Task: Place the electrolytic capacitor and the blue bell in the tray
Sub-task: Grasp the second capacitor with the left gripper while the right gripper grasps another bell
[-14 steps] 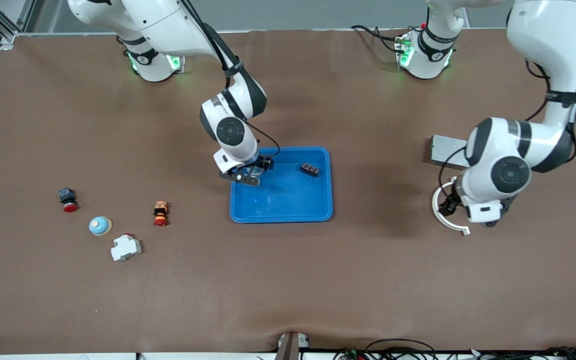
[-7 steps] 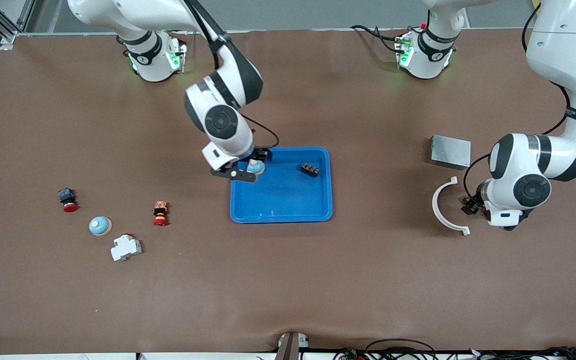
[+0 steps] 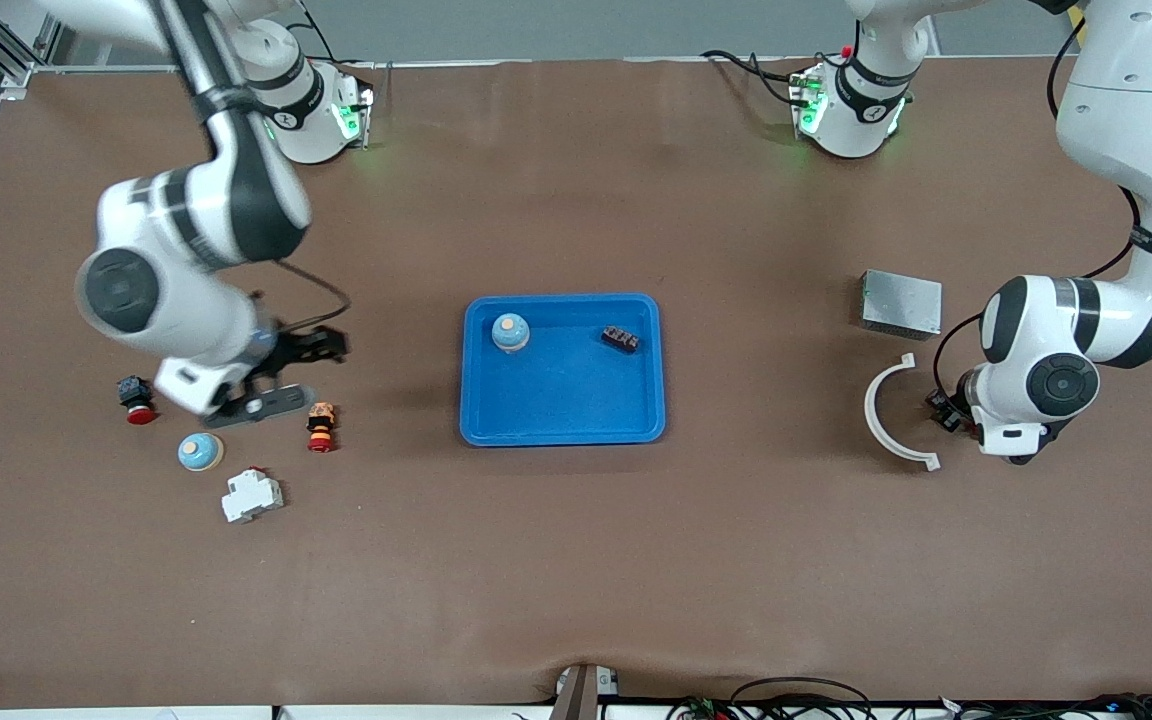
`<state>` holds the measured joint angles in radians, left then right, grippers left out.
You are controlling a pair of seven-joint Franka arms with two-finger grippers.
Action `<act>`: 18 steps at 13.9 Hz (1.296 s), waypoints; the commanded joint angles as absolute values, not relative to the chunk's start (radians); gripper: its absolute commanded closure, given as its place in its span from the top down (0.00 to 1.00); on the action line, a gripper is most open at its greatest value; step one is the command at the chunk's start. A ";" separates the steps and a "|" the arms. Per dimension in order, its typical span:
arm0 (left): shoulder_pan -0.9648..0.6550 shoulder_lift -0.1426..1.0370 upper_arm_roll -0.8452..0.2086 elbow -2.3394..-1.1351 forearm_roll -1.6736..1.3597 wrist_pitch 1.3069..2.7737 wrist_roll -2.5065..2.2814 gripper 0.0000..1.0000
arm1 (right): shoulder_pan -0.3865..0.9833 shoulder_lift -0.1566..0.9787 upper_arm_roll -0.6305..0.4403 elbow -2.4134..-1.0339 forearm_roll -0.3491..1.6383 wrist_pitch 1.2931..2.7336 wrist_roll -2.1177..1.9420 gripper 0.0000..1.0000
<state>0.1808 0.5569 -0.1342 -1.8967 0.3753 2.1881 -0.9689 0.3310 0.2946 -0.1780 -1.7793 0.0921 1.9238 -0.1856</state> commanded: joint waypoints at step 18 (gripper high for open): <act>0.167 0.439 -0.340 -1.777 0.238 2.029 -1.147 0.00 | -0.014 0.672 -0.143 -1.747 0.031 2.370 -1.137 1.00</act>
